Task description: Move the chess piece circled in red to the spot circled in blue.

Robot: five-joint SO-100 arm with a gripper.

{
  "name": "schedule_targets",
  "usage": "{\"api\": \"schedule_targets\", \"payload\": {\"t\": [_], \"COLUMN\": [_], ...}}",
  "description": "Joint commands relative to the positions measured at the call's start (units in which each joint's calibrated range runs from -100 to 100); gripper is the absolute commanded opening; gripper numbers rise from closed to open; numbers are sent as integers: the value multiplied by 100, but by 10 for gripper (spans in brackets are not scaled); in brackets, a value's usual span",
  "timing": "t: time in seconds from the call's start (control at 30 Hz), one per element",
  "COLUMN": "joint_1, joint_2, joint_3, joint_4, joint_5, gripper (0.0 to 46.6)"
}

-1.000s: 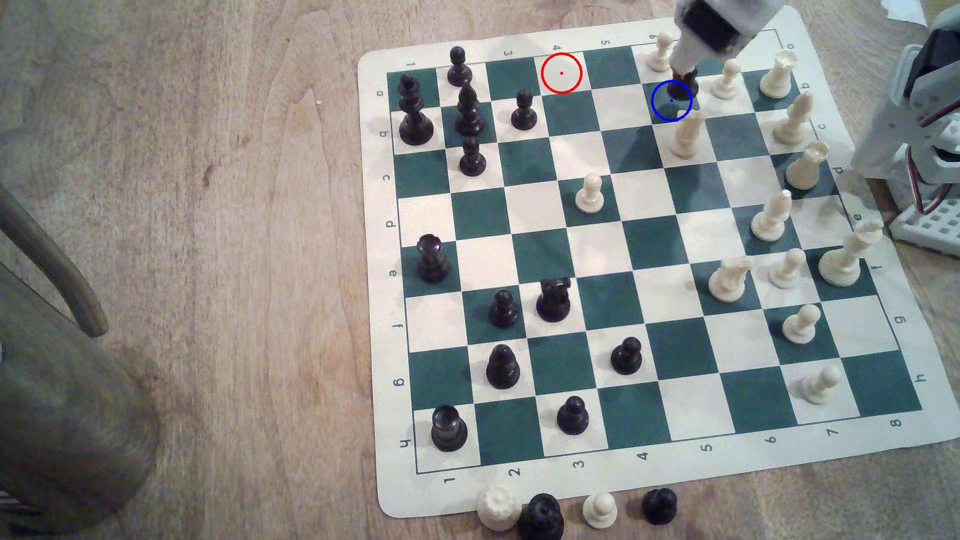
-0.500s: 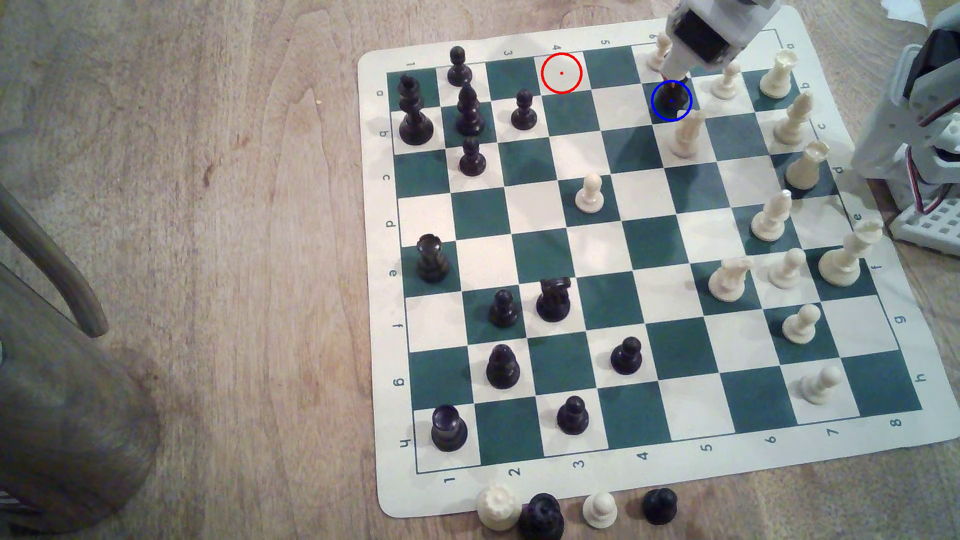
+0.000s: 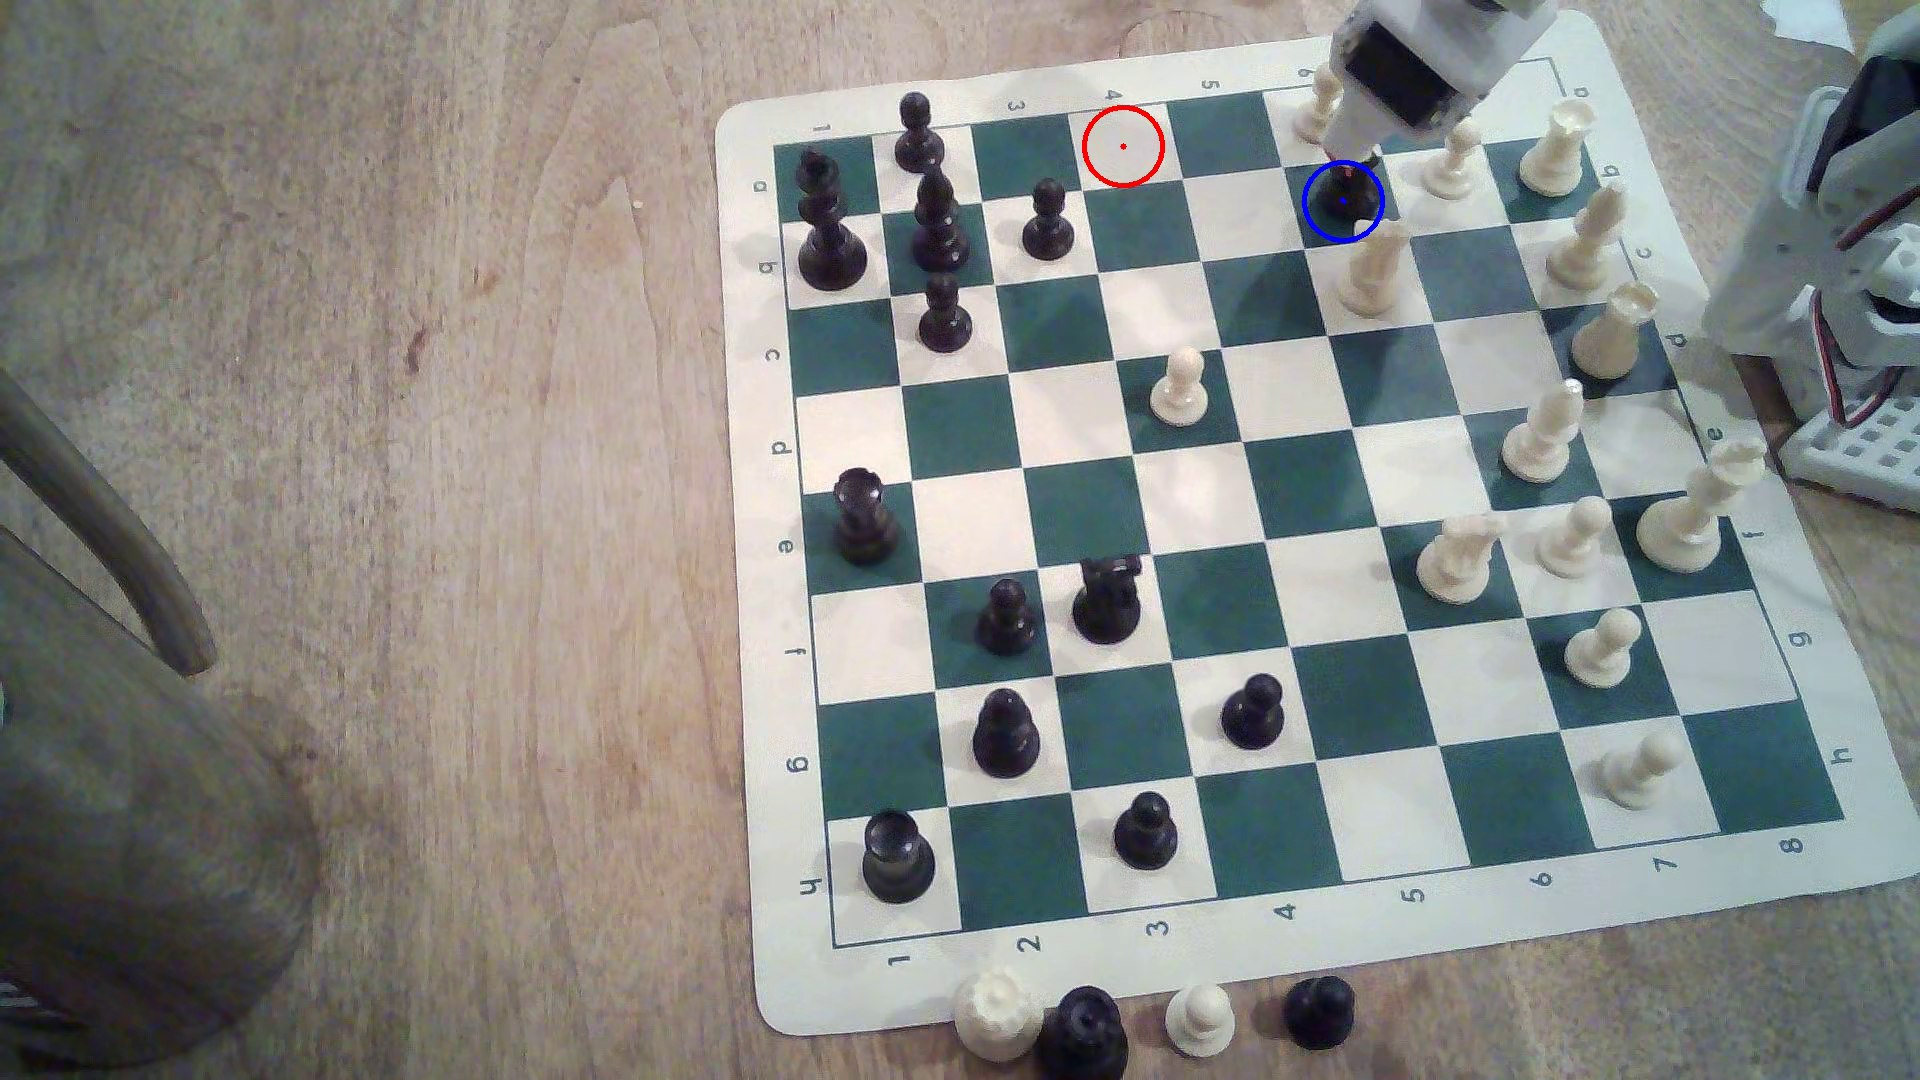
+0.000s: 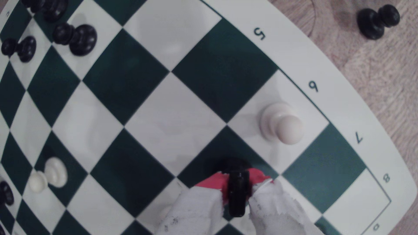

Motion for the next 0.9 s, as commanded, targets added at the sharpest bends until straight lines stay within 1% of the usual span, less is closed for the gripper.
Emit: {"api": "schedule_targets", "payload": {"t": [0.0,0.07,0.17,0.2,0.33,0.4,0.47,0.57,0.67,0.77,0.87], "joint_1": [25,41,49,49,57,80,127,143,143,127,127], "joint_2": [-23,19,53,62,45,11,-66,-150,-516,-1067,-1263], "joint_3": [-14,-14,-4,5,23,23,23,-23,50,-23,-150], "joint_4": [-65,-65,-65,-57,50,66,91,263,402,812,1025], "joint_5": [20,44,49,63,112,122,142,161,176,200,210], "gripper": [3,16,59,87,138,143,162,175,187,190,192]}}
